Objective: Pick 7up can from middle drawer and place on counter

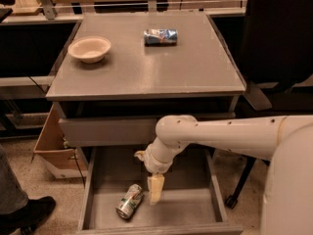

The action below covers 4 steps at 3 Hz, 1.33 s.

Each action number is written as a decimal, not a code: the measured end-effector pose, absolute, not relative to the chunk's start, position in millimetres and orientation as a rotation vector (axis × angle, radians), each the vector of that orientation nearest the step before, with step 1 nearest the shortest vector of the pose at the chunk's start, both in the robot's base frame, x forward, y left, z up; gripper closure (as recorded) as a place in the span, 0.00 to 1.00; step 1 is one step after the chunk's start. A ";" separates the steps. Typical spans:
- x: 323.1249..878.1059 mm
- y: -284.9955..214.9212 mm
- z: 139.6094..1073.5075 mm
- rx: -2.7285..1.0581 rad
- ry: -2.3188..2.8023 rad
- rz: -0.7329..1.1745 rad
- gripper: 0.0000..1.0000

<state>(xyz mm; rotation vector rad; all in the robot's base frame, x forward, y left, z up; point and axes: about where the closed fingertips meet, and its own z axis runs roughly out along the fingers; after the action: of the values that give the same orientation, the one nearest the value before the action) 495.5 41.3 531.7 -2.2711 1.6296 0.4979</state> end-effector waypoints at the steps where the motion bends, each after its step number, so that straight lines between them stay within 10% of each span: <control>1: 504.7 55.3 491.6 -2.321 1.590 0.480 0.00; 4: 515.1 101.0 396.8 -2.390 1.438 0.562 0.00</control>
Offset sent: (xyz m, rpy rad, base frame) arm 0.0304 0.0437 -0.1164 -0.0349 -0.0605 0.1407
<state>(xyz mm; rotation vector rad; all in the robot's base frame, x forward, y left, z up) 515.1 101.0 396.8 -2.3900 1.4380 0.5624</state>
